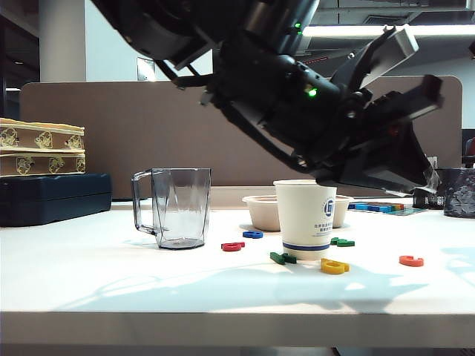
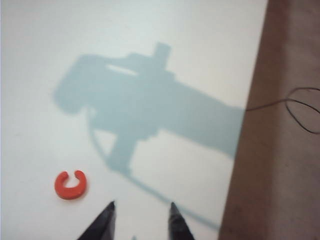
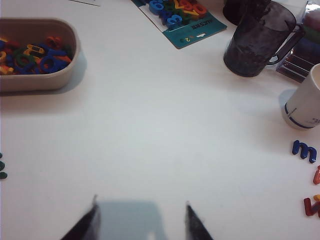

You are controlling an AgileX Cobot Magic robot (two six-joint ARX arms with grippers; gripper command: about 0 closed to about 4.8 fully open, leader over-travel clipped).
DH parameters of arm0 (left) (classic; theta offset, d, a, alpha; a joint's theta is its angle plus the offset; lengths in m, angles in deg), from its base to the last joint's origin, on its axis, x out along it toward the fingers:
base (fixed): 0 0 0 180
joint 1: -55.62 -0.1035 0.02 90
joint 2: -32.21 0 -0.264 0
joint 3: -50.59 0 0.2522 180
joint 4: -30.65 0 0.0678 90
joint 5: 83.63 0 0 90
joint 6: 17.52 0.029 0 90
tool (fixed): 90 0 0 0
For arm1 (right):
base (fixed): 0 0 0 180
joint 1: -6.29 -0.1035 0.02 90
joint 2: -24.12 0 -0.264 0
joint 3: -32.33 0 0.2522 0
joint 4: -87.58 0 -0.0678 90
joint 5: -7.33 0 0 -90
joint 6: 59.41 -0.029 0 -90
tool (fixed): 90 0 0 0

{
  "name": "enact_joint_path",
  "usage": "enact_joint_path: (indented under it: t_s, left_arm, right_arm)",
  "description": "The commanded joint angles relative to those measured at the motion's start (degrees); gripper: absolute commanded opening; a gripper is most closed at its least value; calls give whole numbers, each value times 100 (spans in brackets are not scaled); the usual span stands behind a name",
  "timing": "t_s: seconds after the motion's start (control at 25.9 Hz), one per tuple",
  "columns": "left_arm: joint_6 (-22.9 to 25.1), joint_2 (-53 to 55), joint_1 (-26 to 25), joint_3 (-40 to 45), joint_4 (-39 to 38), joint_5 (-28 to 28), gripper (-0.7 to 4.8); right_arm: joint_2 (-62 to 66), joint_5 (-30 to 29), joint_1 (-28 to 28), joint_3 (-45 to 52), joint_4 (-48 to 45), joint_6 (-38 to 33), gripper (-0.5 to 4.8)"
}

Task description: Pick up the letter "c" and put it in the paper cup.

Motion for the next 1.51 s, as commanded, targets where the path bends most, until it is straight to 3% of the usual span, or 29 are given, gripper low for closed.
enact_joint_path:
  t_s: [0.04, 0.12, 0.27, 0.5, 0.58, 0.66, 0.89, 1.12, 1.28, 1.51]
  left_arm:
    - [-33, 35, 122, -140, 52, -385, 129]
    - [-50, 57, 262, -146, 50, -911, 129]
    - [-271, 236, 428, -153, 42, -1443, 130]
    - [-546, 741, 483, -374, 33, -1609, 134]
    - [-546, 820, 479, -439, -17, -1609, 192]
    - [-544, 872, 476, -468, -37, -1744, 208]
    - [-542, 1025, 470, -592, 35, -1976, 208]
    - [-501, 1451, 468, -1279, -310, -2111, 208]
    - [-479, 1449, 442, -1281, -387, -2573, 208]
    - [-535, 1486, 343, -1276, -474, -2597, 208]
  right_arm:
    - [-22, 28, -4, -26, -92, 26, 212]
    - [-22, 52, -4, -26, -90, 57, 212]
    - [-33, 63, -4, -26, -46, 59, 212]
    - [-164, 160, -11, -26, 37, 105, 212]
    - [-236, 157, -13, -26, 70, 151, 212]
    - [-280, 160, -15, -26, 94, 162, 212]
    - [-376, 157, -33, -24, 208, 162, 212]
    - [-470, 348, -173, -22, 297, 210, 212]
    - [-479, 457, -238, -20, 299, 323, 212]
    - [-490, 501, -240, -20, 299, 323, 212]
